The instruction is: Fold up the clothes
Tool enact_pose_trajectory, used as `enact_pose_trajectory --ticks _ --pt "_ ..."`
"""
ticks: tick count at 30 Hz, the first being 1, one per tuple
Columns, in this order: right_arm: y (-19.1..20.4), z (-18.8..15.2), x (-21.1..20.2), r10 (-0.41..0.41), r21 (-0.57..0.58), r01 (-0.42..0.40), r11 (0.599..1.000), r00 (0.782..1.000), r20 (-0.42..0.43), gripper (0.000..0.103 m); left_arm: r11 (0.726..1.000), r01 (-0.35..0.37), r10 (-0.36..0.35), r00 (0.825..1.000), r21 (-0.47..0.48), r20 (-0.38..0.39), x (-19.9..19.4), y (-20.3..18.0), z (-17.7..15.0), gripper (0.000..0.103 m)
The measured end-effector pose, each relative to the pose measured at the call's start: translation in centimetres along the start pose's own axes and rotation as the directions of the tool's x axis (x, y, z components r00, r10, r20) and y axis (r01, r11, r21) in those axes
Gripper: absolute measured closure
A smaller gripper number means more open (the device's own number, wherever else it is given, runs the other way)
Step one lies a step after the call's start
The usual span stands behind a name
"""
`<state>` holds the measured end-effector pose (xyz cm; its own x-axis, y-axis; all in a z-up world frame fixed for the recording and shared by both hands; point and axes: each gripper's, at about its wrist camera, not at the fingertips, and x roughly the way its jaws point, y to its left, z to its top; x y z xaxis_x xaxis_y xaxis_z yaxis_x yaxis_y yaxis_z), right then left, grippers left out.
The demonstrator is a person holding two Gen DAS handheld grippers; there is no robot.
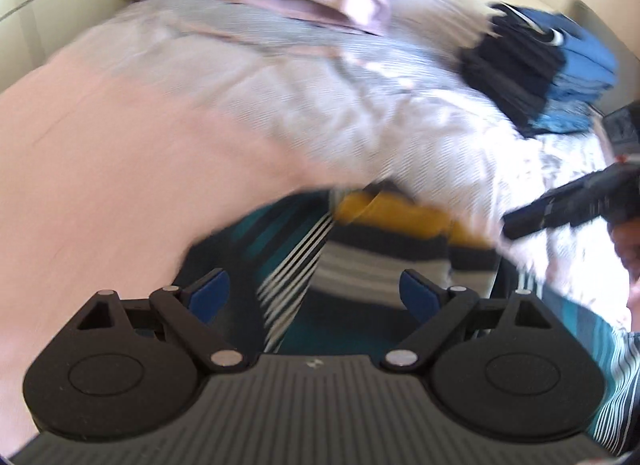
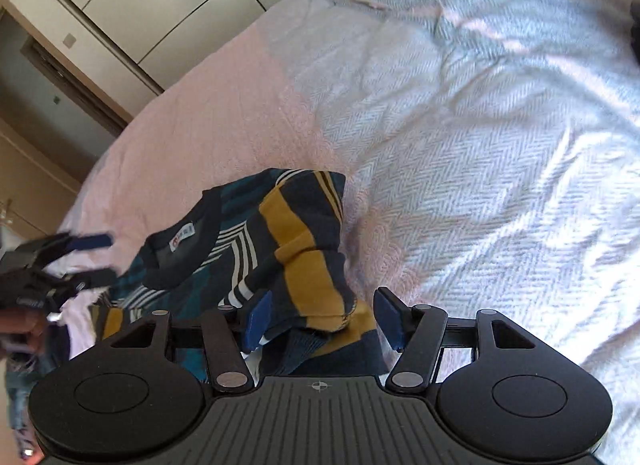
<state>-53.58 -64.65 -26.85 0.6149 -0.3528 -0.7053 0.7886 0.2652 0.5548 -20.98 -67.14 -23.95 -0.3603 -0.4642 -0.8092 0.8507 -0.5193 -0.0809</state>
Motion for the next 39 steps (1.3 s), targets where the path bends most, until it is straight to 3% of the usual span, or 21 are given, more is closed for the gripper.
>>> enact_pose_trajectory --ticks 2,4,7,11,14,16,17,18,21,26,27,28,30,34,39 --pt "-1.1 0.3 0.5 0.051 0.019 -0.050 0.999 0.998 -0.035 0.044 0.999 0.053 -0.053 0.998 0.013 -0.034 3.2 -0.3 2.8 0.019" --pt "-1.7 0.3 1.0 0.085 0.018 -0.083 0.996 0.993 -0.077 0.061 0.994 0.107 -0.105 0.992 0.024 -0.068 6.4 -0.7 5.6 0.026" --pt "-2.4 0.2 1.2 0.118 0.010 -0.118 0.993 0.988 -0.104 0.062 0.983 0.181 -0.181 0.973 -0.012 -0.145 11.1 -0.7 8.7 0.038" --pt "-3.7 0.7 0.6 0.148 0.026 -0.146 0.989 0.985 -0.094 0.062 0.960 0.264 -0.280 0.911 -0.093 -0.302 16.6 -0.7 9.6 0.051" --pt "-4.3 1.3 0.5 0.166 0.039 -0.163 0.986 0.983 -0.082 0.062 0.940 0.311 -0.341 0.836 -0.140 -0.430 19.4 -1.2 8.8 0.054" --pt "-4.7 1.7 0.9 0.179 0.051 -0.175 0.983 0.981 -0.081 0.062 0.930 0.332 -0.367 0.818 -0.158 -0.444 19.7 -1.3 8.5 0.062" --pt "-4.8 1.9 1.3 0.184 0.061 -0.179 0.982 0.979 -0.083 0.062 0.925 0.340 -0.380 0.813 -0.170 -0.442 19.7 -1.2 8.4 0.075" --pt "-4.9 2.0 1.7 0.188 0.071 -0.182 0.981 0.978 -0.085 0.062 0.920 0.347 -0.392 0.809 -0.182 -0.439 19.7 -1.2 8.4 0.081" --pt "-5.2 2.6 2.9 0.201 0.104 -0.191 0.976 0.976 -0.089 0.062 0.911 0.356 -0.404 0.869 -0.208 -0.284 17.2 0.3 8.8 0.084" --pt "-5.4 2.9 5.5 0.198 0.116 -0.180 0.977 0.964 -0.175 0.062 0.904 0.343 -0.399 0.891 -0.254 -0.216 16.7 1.1 7.7 0.083" --pt "-5.5 2.9 5.3 0.191 0.103 -0.174 0.979 0.963 -0.190 0.086 0.903 0.341 -0.397 0.895 -0.263 -0.202 16.6 1.2 7.5 0.081" --pt "-5.5 2.8 5.0 0.182 0.089 -0.167 0.982 0.962 -0.202 0.090 0.901 0.339 -0.395 0.899 -0.272 -0.188 16.5 1.4 7.3 0.078" --pt "-5.7 2.6 4.4 0.165 0.073 -0.153 0.986 0.962 -0.217 0.090 0.896 0.335 -0.390 0.907 -0.291 -0.160 16.2 1.7 6.9 0.075" --pt "-6.1 2.3 3.0 0.138 0.070 -0.125 0.990 0.965 -0.222 0.091 0.874 0.292 -0.326 0.945 -0.389 -0.024 14.1 4.7 7.9 0.073" --pt "-6.5 1.8 1.2 0.103 0.066 -0.090 0.994 0.968 -0.229 0.090 0.912 0.265 -0.298 0.953 -0.312 -0.063 12.3 4.3 6.7 0.072"
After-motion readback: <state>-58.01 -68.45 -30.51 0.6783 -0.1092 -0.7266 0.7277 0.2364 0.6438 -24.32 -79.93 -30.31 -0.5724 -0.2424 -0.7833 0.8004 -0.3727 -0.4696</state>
